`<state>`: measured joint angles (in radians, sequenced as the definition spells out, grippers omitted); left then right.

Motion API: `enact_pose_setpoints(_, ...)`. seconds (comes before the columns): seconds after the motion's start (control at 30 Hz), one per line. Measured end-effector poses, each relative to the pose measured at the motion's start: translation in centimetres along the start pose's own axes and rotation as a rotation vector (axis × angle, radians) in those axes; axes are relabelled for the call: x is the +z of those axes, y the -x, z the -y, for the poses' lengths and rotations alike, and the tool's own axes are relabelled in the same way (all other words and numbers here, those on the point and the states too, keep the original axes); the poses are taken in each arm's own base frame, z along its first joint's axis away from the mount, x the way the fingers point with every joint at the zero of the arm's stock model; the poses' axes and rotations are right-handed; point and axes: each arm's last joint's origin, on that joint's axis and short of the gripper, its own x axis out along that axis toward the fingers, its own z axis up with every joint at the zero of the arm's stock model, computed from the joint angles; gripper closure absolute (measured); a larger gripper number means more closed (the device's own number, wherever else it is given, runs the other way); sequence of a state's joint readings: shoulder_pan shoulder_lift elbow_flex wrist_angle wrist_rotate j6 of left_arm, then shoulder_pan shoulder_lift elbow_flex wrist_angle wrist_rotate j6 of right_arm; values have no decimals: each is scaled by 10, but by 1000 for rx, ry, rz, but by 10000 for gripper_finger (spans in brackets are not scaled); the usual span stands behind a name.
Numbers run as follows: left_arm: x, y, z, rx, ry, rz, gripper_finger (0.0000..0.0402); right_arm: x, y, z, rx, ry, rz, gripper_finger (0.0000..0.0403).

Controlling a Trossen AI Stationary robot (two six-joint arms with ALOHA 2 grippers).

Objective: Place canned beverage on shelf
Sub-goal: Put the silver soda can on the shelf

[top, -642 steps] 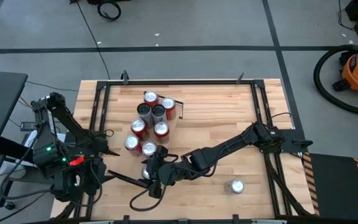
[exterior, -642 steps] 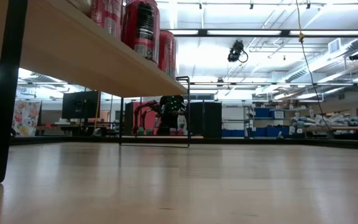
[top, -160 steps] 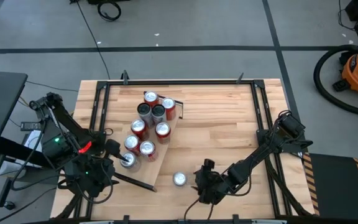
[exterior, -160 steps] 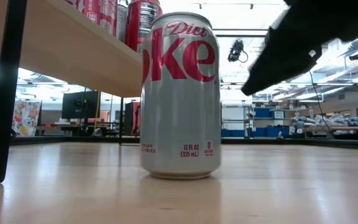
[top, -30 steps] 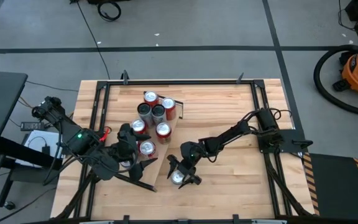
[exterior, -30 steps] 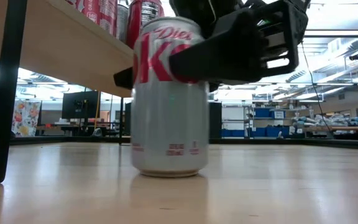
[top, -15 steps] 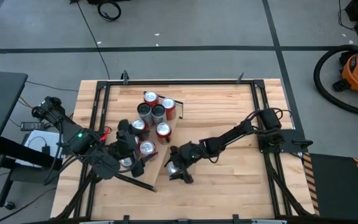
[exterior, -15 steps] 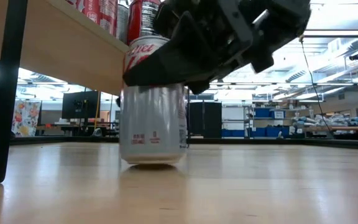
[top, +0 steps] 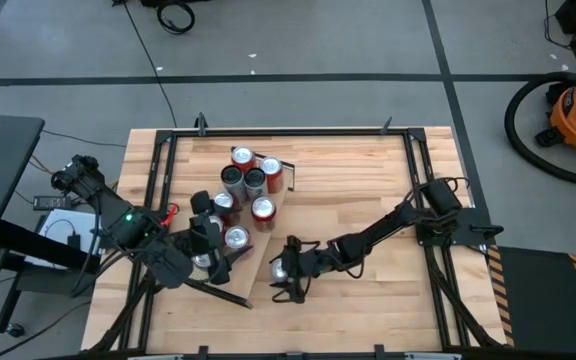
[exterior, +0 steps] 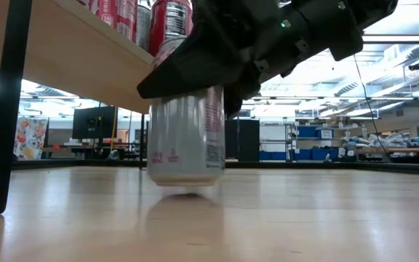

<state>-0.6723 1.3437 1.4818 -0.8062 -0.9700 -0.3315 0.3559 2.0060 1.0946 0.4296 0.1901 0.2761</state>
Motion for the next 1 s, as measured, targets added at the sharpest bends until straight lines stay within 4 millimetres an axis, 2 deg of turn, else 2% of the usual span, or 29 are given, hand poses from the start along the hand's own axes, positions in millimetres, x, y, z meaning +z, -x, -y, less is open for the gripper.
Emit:
enact_pose_setpoints(0.2,-1,5,4,-24,-90,5,2,0,3,-12,-73,-87,46,88)
enact_pose_setpoints(0.3,-2,10,6,-47,-151,10,2,6,3,-22,-80,-87,40,88)
enact_pose_setpoints(0.47,-8,18,8,-91,-241,-13,2,25,4,-40,-77,-11,-5,88)
enact_pose_setpoints(0.7,-13,30,-1,-157,-295,-53,2,52,6,-56,109,-16,-26,88)
enact_pose_setpoints(0.83,-12,41,-9,-216,-290,-39,2,69,8,-57,59,-16,-67,88)
enact_pose_setpoints(1.0,-11,56,-21,-253,-286,-9,2,100,16,-59,-102,-27,-46,88)
